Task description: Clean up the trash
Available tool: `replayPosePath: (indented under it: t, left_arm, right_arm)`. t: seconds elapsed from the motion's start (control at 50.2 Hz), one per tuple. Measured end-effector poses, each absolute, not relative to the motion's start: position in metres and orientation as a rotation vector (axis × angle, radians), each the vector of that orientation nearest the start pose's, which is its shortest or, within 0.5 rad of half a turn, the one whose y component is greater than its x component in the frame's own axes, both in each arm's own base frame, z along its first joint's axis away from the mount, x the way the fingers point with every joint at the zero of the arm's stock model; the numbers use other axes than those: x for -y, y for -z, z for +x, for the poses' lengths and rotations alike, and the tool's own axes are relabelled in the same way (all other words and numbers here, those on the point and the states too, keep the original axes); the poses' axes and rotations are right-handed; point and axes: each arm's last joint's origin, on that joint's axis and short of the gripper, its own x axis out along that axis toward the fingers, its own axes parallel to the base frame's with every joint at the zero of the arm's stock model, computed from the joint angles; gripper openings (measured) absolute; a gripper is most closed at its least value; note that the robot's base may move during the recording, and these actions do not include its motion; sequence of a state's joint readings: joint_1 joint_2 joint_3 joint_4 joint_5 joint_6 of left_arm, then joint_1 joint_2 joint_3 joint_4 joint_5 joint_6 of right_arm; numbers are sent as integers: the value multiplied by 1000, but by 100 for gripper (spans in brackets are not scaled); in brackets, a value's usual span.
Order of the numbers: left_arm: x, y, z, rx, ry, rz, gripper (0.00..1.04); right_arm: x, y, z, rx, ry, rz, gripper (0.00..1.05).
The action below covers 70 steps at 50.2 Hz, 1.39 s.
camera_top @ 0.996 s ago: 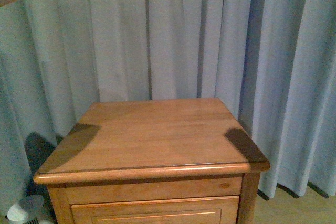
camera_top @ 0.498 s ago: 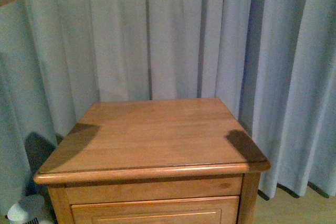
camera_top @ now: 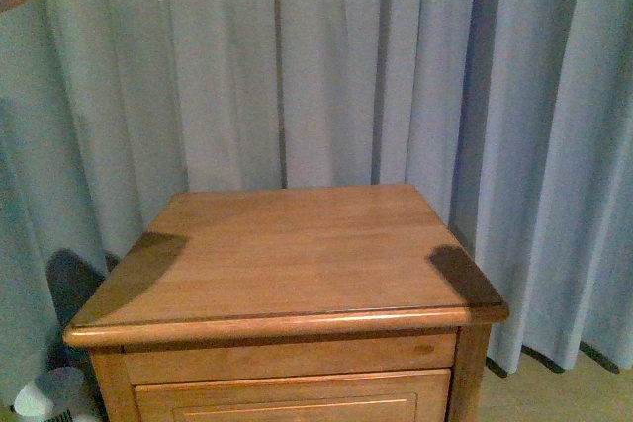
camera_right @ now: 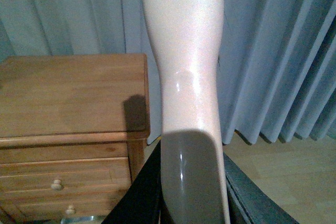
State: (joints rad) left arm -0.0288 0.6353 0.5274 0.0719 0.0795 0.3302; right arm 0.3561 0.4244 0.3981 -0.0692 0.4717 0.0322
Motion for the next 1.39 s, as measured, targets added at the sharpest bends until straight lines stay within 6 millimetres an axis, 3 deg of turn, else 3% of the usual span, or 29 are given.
replayPosePath:
  t: [1.394]
  left_arm:
    - [6,-289,155,-24,109,326,26]
  right_arm:
    - [-29,-256,116,-89,115,-3,20]
